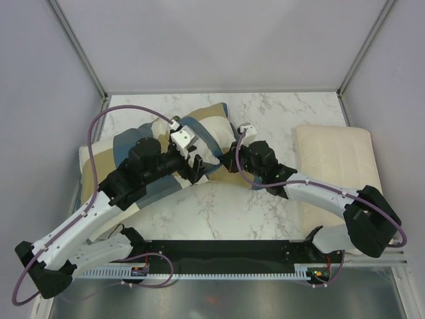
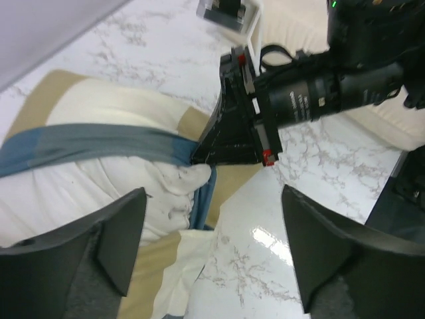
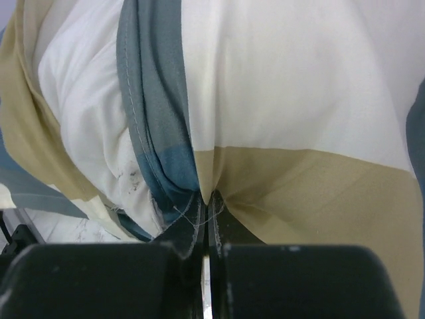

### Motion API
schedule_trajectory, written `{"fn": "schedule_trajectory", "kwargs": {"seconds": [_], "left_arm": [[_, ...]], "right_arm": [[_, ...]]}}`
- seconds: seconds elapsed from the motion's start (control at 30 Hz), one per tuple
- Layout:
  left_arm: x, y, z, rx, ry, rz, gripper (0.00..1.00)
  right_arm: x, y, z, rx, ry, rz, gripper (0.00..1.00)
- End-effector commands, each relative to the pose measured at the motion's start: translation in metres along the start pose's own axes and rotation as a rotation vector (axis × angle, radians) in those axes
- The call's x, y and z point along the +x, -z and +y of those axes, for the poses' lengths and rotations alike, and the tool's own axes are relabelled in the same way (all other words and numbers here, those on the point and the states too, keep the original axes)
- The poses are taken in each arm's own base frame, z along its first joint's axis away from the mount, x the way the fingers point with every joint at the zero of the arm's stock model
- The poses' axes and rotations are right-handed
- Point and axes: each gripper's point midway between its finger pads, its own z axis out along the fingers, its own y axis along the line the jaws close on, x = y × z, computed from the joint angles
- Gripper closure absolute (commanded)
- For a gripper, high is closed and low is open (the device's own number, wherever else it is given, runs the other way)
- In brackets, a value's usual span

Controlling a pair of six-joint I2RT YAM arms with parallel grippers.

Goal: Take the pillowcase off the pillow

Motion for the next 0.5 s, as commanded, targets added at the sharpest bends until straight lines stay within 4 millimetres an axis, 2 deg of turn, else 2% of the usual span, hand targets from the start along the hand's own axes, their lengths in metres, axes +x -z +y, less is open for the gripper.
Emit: {"fn": "schedule_trajectory", "kwargs": {"seconds": [0.0, 0.03, 0.2, 0.33, 0.47], "left_arm": [[-0.013, 0.013, 0.002, -0.053, -0.036, -0.077, 0.08], [-0.011, 0.013, -0.002, -0.048, -0.037, -0.074, 0.05], [0.018, -0.005, 0.01, -0.147, -0.039, 0.03, 0.02], [0.023, -0.007, 0.019, -0.2, -0.056, 0.058, 0.01], [0.025, -0.007, 0.024, -0.227, -0.06, 0.065, 0.0]], "right_arm": [[-0.018, 0.008, 0.03, -0.091, 0.017, -0.071, 1.0], [-0.024, 0.014, 0.037, -0.107, 0.005, -0.092, 1.0], [-0.037, 0.033, 0.062, -0.204, -0.024, -0.128, 1.0], [-0.051, 0.054, 0.079, -0.27, -0.031, -0.174, 1.0], [-0.057, 0.065, 0.089, -0.308, -0.032, -0.192, 1.0]]}}
